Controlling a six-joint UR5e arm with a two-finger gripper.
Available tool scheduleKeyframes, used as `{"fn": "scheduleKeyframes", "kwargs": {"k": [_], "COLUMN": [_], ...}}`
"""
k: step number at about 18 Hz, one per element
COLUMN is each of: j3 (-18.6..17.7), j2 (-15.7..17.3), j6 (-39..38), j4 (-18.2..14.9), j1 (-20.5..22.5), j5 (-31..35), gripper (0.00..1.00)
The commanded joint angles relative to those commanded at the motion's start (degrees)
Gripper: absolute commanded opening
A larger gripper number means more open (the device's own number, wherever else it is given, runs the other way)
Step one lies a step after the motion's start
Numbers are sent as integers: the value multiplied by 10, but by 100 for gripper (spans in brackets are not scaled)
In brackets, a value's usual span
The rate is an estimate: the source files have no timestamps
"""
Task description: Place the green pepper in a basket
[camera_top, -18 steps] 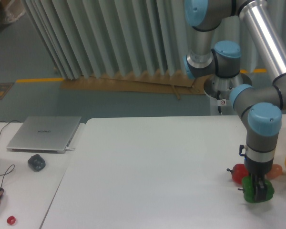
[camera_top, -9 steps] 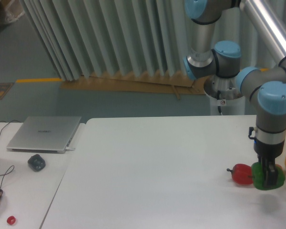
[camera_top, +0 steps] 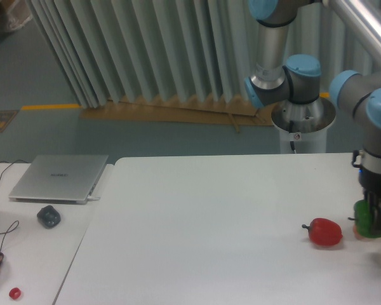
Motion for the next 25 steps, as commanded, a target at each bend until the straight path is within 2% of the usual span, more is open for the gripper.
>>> {"fn": "scheduleKeyframes", "kwargs": {"k": [5, 15, 20, 25], "j3": [2, 12, 12, 14], "j2": [13, 11, -5, -18], "j6": [36, 124, 178, 198], "j4": [-1, -1, 4, 6], "j1": [16, 77, 119, 146], "j5": [26, 27, 25, 24], "gripper": [51, 49, 49, 49]}}
